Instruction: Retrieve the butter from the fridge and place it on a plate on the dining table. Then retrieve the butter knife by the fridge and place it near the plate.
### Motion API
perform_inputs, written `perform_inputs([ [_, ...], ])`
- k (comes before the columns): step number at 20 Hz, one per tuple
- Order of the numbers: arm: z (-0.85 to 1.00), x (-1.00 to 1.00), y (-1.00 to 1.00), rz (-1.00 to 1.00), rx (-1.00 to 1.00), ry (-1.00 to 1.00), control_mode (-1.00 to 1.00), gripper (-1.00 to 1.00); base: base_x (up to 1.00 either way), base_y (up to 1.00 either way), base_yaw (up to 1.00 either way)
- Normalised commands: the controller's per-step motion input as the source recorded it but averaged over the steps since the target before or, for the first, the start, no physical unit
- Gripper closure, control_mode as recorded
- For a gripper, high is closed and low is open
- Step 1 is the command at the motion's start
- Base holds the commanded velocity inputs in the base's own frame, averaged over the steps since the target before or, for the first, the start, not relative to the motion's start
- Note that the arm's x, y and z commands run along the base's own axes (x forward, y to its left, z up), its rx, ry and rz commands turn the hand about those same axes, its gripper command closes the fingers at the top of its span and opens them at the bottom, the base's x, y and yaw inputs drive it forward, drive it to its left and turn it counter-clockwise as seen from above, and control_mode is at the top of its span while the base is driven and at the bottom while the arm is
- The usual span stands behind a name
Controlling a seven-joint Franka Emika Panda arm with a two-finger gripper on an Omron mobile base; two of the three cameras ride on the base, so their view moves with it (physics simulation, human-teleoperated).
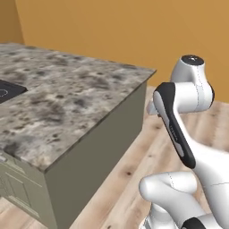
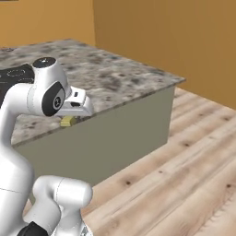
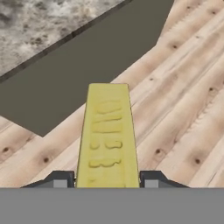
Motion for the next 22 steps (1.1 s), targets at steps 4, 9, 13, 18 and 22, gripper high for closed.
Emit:
perform_inputs([
  [4, 0.00, 0.00, 0.00, 0.00, 0.00, 0.00, 1.00, 1.00, 0.21, -0.10, 0.06],
  [9, 0.00, 0.00, 0.00, 0.00, 0.00, 0.00, 1.00, 1.00, 0.97, -0.97, -0.06],
  [13, 0.00, 0.00, 0.00, 0.00, 0.00, 0.00, 1.00, 1.00, 0.94, -1.00, -0.06],
  [18, 0.00, 0.00, 0.00, 0.00, 0.00, 0.00, 1.00, 1.00, 1.00, -1.00, -0.08],
  [22, 0.00, 0.00, 0.00, 0.00, 0.00, 0.00, 1.00, 1.00, 1.00, -1.00, 0.00],
])
